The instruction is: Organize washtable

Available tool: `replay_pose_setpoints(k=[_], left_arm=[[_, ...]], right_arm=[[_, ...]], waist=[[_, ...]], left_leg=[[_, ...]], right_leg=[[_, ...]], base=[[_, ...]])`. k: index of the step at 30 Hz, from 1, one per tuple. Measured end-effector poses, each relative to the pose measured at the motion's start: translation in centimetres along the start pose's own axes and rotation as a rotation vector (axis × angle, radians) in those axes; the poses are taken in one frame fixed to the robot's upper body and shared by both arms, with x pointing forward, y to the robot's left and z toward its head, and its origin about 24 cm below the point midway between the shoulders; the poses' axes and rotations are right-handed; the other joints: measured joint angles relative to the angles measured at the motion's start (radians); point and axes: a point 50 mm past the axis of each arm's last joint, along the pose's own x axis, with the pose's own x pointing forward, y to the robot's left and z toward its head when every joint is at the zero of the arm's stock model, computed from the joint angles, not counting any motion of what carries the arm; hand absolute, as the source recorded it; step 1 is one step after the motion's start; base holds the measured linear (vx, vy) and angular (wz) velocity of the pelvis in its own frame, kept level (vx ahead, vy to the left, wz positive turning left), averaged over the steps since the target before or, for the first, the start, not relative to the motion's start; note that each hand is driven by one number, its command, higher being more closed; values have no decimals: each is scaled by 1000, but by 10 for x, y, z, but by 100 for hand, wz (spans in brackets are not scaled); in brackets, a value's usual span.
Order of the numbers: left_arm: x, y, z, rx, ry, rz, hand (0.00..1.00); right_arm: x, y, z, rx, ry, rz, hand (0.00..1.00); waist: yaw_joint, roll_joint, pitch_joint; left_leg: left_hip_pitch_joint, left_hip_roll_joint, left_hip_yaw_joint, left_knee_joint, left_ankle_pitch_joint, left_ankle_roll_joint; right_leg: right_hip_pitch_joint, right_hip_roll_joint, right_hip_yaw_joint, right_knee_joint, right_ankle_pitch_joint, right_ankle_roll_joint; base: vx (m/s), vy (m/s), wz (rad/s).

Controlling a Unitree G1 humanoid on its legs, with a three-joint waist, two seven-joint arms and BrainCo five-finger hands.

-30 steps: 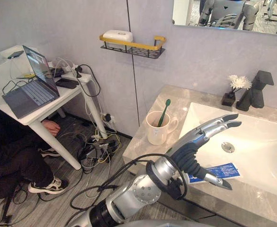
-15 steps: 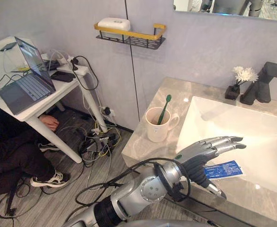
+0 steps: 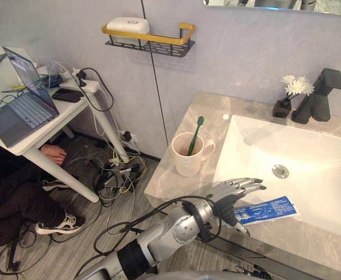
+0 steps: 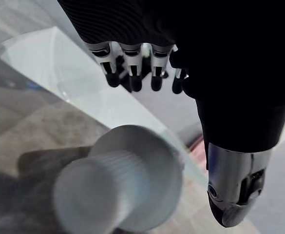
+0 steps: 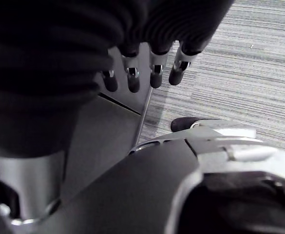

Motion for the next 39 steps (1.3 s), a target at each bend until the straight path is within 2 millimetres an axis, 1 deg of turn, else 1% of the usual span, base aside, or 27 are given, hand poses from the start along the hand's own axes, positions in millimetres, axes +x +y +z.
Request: replay_pose_setpoints(k=[6,10,14,35,39], left_arm=[[0,1,-1,19,7,3,0],[1,6,-7,19,33,31,0],[1,6,-9,23,43,43,0],[1,7,-8,56,35,38,0],[-3,10,-4,63,18,49,0]], right_arm=[[1,1,1,0,7,3,0],[1,2,5,3,-10,7,0],[1,2,5,4,-11,8,0],[1,2,6,5,-13,10,0],[1,2,6,5,-14,10,0]], waist=[[0,-6,11],[-4,-6,16],[-3,-8,17],[-6,-6,16],[-6,-4,15]], left_leg=[[20,-1,10,-4,0,0],[21,-1,11,-4,0,0],[21,-1,13,-4,-1,0],[21,0,16,-5,0,0],[21,-1,15,-4,0,0]], right_leg=[[26,1,-2,-21,5,-3],[27,1,-2,-23,6,-4],[28,1,-2,-29,12,-4],[37,2,-3,-52,27,-2],[38,2,-4,-52,27,-2]], base=[[41,-9,-2],[0,0,0],[0,0,0],[0,0,0],[0,0,0]])
